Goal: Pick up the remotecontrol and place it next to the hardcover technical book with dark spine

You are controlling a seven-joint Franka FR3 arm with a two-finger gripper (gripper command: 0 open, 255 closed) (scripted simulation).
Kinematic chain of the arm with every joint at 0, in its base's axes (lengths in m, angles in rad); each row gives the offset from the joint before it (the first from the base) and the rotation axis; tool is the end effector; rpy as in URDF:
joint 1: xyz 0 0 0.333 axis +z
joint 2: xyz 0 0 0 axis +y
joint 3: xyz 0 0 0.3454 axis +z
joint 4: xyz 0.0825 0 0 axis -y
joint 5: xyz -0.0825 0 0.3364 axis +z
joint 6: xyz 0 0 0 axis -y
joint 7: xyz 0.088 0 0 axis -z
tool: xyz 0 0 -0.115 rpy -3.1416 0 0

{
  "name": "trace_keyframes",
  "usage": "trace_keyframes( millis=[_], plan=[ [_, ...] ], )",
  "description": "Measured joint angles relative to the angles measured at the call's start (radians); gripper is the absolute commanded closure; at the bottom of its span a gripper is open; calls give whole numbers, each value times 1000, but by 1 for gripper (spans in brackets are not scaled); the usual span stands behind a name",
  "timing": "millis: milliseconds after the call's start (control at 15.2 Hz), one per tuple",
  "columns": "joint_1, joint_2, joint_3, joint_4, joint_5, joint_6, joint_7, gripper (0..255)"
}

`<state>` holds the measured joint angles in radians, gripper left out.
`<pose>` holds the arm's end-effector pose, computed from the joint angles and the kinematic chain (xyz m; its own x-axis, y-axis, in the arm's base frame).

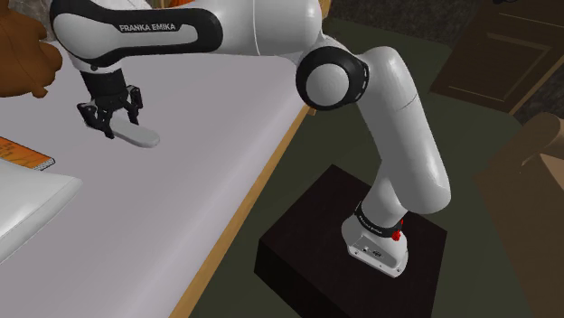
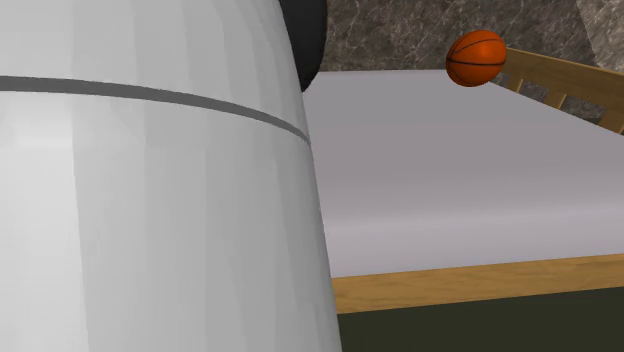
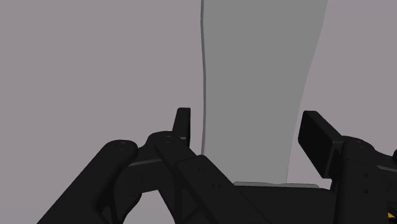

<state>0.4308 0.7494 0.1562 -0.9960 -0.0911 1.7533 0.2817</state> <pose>0.6343 0.3611 0.4415 0.9613 0.2753 0.0098 0.2755 -0.9611 -0.0199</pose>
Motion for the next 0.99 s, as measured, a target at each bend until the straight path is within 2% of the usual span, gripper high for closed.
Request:
trace_keyframes(
  millis=[132,198,330,528,858,990],
  plan=[
    [45,82,0,143,-9,-60,32,255],
    [69,154,-2,269,-14,-111,39,255],
    [86,187,-3,311,-17,-123,52,255],
    [87,190,-3,280,-18,-89,58,255],
    [75,150,-1,141,-17,10,63,255],
    [74,152,-1,117,-18,35,64,255]
  ],
)
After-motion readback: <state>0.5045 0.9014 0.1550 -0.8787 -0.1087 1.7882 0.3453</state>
